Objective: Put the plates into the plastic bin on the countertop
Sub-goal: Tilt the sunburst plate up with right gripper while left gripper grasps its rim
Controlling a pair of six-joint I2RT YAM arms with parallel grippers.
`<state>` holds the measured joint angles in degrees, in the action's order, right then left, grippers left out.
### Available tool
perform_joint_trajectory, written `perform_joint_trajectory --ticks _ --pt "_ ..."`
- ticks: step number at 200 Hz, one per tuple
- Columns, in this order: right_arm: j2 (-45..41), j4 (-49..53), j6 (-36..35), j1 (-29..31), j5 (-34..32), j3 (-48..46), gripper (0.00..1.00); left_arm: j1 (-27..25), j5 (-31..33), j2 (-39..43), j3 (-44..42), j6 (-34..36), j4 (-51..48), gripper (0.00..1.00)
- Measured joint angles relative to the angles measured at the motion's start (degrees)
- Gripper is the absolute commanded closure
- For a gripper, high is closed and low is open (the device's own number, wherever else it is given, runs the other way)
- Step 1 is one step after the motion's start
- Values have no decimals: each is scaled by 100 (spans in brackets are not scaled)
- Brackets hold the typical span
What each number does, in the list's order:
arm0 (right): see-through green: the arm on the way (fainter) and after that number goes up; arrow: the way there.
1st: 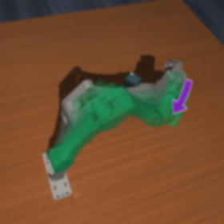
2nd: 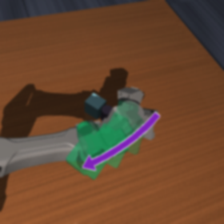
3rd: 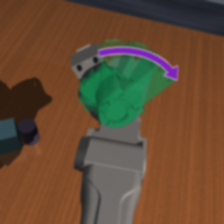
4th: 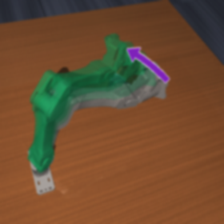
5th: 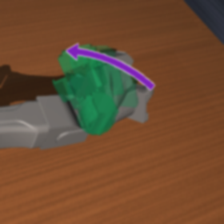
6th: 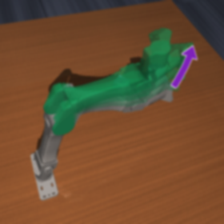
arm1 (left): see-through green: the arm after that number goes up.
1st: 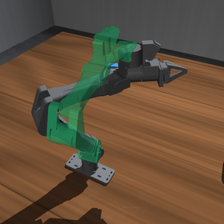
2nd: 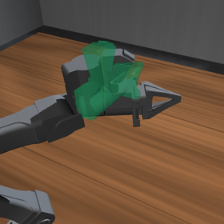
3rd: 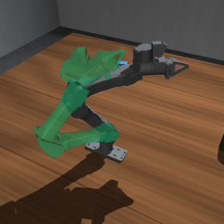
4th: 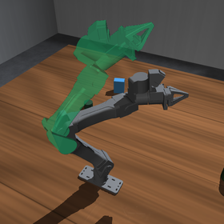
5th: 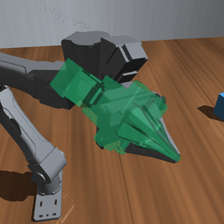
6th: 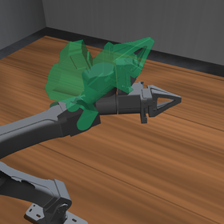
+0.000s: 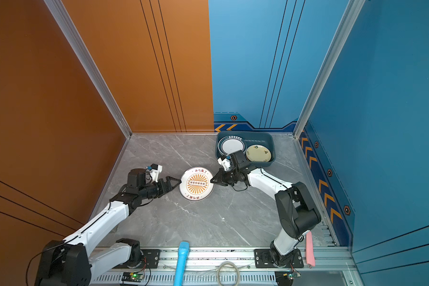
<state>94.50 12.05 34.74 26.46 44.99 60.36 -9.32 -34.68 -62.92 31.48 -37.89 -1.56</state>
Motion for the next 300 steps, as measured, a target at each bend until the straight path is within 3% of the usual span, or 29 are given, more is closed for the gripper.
perform_joint_trajectory --ticks 46,98,127,181,231,249,279,300 --pt "-286 98 -4 -72 22 -153 100 -341 -162 -201 -162 -479 798 39" --pt "-481 83 0 -114 155 -273 100 -763 -208 -455 -160 -754 1384 58" --pt "-544 55 7 -192 256 -407 100 -811 -199 -581 -160 -938 1464 77" --pt "-750 -44 22 -278 334 -560 100 -929 -195 -632 -105 -1021 1545 81" --pt "-807 -227 46 -391 420 -752 100 -1049 -181 -817 61 -1182 1698 97" --pt "-807 -374 76 -409 448 -822 93 -1054 -181 -896 72 -1263 1770 100" --pt "-796 -525 157 -422 525 -970 71 -1141 -249 -1025 131 -1316 2017 100" --pt "-780 -756 269 -374 734 -975 66 -1279 -393 -1239 289 -1327 2199 100"
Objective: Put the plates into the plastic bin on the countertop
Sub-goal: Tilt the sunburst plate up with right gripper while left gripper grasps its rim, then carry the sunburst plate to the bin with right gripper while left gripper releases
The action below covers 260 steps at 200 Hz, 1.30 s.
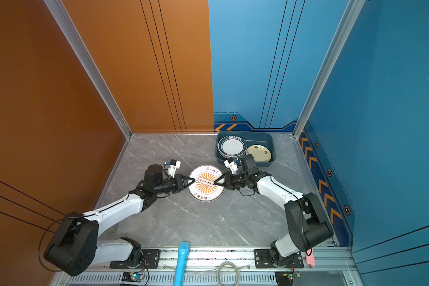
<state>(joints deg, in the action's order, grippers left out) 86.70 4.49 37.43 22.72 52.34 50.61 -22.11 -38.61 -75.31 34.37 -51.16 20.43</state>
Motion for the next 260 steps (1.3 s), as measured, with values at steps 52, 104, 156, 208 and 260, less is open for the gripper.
perform_joint_trajectory --ticks 52,104,156,208,260 --pt "133 -750 431 55 260 0 77 -90 -66 -205 284 -66 219 100" --pt "131 -1012 599 13 448 0 93 -39 -72 -229 284 -186 330 100" --pt "61 -1029 640 109 450 2 100 -144 -37 -295 282 -26 245 61" --pt "11 -341 505 -157 247 354 100 -205 87 105 284 507 -514 4" --pt "262 868 61 -839 -664 1665 100 -118 686 1161 221 1139 -1659 2"
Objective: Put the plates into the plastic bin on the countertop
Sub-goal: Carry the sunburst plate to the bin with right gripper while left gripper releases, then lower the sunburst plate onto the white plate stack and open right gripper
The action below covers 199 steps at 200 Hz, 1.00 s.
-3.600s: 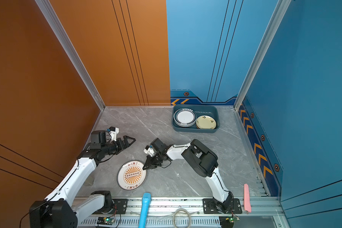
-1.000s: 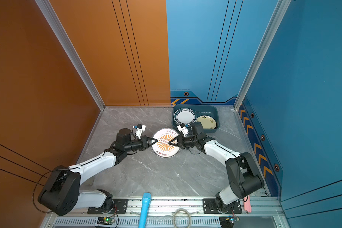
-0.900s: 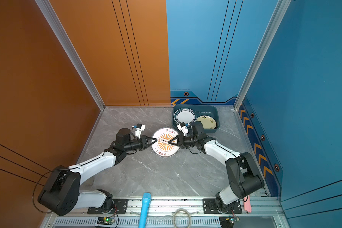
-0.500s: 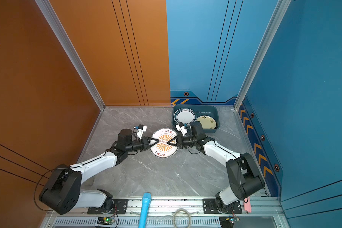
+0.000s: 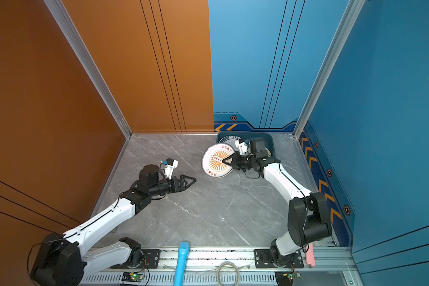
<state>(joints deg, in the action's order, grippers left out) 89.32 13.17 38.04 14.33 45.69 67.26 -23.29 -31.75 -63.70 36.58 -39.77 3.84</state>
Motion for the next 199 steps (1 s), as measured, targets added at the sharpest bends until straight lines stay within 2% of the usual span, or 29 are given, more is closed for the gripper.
perform_joint_trajectory --ticks 36,69,106,156,199 --pt "927 251 37 -516 -671 907 100 260 264 522 -87 400 -837 2" --pt "1961 439 249 -868 -1027 1725 100 643 323 1008 -232 619 -1405 2" --pt "2992 723 424 -1027 -1263 2756 100 905 302 1196 -466 656 -1585 2" --pt "3788 1073 599 -1027 -1401 3635 99 1027 146 1119 -474 656 -1587 2" --pt "4098 1322 684 -1027 -1451 4151 86 1067 55 1075 -474 656 -1563 2"
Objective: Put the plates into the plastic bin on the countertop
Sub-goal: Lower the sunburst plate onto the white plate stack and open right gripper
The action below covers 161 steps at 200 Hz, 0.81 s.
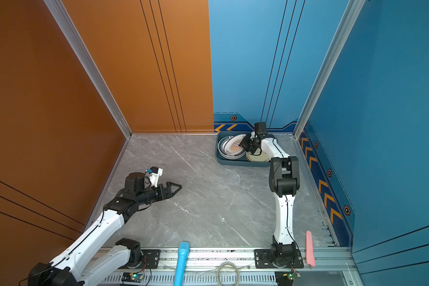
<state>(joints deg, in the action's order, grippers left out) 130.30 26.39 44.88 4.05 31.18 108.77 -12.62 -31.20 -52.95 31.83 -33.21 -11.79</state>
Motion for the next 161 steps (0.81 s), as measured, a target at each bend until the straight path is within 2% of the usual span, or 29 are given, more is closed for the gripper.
perform_joint_trajectory --ticks 22,59,161 --pt "0 173 -11 0 -42 142 76 37 -37 -4 -2 0 85 2" --pt "0 573 -177 0 -291 334 66 61 -79 -44 -2 -2 186 2" --pt "111 1731 -1064 26 -1012 1097 60 61 -151 -85 -2 -7 262 2"
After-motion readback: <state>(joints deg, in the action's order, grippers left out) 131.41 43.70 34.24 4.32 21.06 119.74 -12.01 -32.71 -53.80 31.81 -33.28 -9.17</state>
